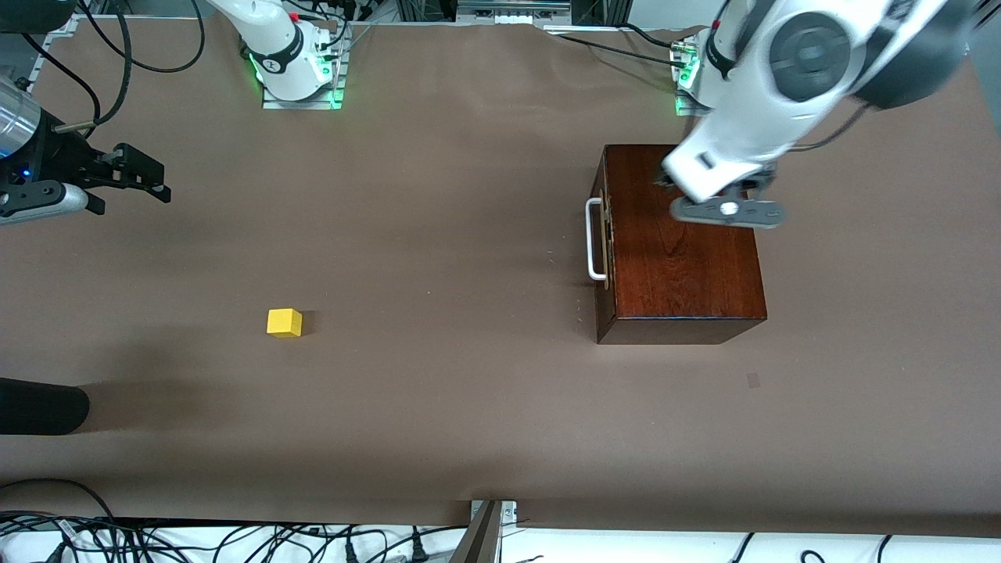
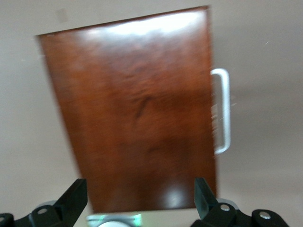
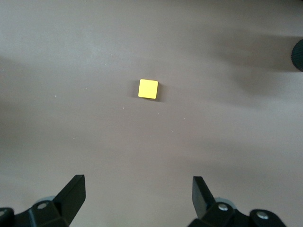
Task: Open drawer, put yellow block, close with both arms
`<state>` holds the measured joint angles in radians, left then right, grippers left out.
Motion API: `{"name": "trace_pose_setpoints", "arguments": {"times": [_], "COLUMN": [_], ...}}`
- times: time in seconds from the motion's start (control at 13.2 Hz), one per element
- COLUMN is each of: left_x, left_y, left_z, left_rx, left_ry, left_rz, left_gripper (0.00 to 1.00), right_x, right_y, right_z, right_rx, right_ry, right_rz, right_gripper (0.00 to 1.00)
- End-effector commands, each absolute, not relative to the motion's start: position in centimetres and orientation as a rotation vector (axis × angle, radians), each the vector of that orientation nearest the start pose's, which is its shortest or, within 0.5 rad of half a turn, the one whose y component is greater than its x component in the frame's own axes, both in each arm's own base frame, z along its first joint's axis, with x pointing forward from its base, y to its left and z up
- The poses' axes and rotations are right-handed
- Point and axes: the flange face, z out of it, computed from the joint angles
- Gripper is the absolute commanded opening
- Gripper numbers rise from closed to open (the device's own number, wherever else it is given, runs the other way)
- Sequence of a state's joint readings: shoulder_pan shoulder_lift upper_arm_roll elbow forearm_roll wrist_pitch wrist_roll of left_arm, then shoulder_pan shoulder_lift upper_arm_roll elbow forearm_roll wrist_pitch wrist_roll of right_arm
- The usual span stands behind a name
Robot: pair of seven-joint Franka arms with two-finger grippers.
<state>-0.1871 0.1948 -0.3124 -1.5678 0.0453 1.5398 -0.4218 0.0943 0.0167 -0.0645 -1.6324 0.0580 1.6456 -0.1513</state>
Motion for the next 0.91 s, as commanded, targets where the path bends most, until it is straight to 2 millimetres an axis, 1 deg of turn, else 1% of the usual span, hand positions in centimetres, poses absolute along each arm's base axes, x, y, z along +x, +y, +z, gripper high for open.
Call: {"name": "trace_pose_setpoints", "arguments": {"times": [0.0, 0.08, 0.15, 0.23, 0.3, 0.38, 0.46, 0.61, 0.84], "left_x": [52.5, 52.1, 51.3, 50.6, 49.5, 48.8, 48.8, 48.6, 49.1], "left_y": [-35.0, -37.4, -39.6, -41.2, -43.0, -44.1, -44.6, -45.0, -44.6], "left_z": [47.0, 44.9, 43.0, 40.7, 38.5, 36.6, 35.4, 32.9, 30.8], "left_rx": [-3.044, -3.008, -2.949, -2.884, -2.839, -2.805, -2.786, -2.749, -2.701], "left_ry": [0.023, 0.046, 0.105, 0.127, 0.093, 0.037, 0.018, 0.037, 0.067], "left_rz": [0.26, 0.204, 0.139, 0.103, 0.08, 0.057, 0.003, 0.005, -0.016], "left_gripper": [1.0, 1.0, 1.0, 1.0, 1.0, 1.0, 1.0, 1.0, 1.0], "right_x": [56.9, 56.8, 56.8, 56.9, 56.8, 56.8, 56.8, 56.8, 56.8], "right_y": [1.8, 1.8, 1.9, 1.9, 1.9, 1.8, 1.8, 1.9, 1.9], "right_z": [59.9, 59.9, 59.9, 60.0, 59.9, 59.9, 59.9, 59.9, 59.9], "right_rx": [-3.103, -3.107, -3.105, -3.107, -3.108, -3.108, -3.107, -3.105, -3.1], "right_ry": [-0.293, -0.299, -0.298, -0.296, -0.297, -0.299, -0.296, -0.296, -0.292], "right_rz": [-0.022, -0.019, -0.019, -0.021, -0.017, -0.017, -0.019, -0.019, -0.02], "right_gripper": [1.0, 1.0, 1.0, 1.0, 1.0, 1.0, 1.0, 1.0, 1.0]}}
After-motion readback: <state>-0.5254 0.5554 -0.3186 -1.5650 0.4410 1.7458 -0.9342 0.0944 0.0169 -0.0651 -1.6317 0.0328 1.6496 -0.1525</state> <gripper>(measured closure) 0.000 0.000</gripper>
